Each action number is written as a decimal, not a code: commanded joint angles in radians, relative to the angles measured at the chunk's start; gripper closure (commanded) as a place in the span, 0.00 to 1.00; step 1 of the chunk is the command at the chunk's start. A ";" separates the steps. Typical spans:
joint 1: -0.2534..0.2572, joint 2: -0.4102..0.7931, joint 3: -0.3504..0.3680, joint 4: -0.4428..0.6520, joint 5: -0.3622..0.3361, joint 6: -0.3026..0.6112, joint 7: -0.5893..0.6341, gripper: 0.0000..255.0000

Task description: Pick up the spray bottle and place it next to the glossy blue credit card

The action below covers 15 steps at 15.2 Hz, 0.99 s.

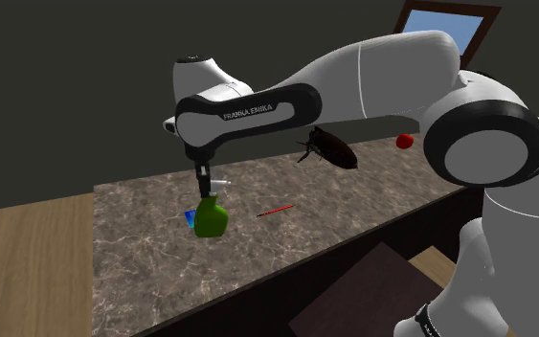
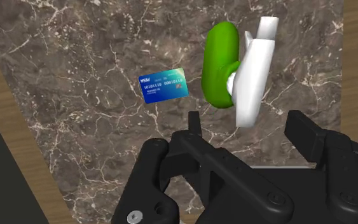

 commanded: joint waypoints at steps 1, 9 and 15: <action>0.000 0.000 0.000 0.000 0.000 0.000 0.000 0.00; 0.005 -0.030 -0.003 0.083 -0.007 -0.113 0.004 0.00; 0.005 -0.030 -0.003 0.083 -0.007 -0.113 0.004 0.00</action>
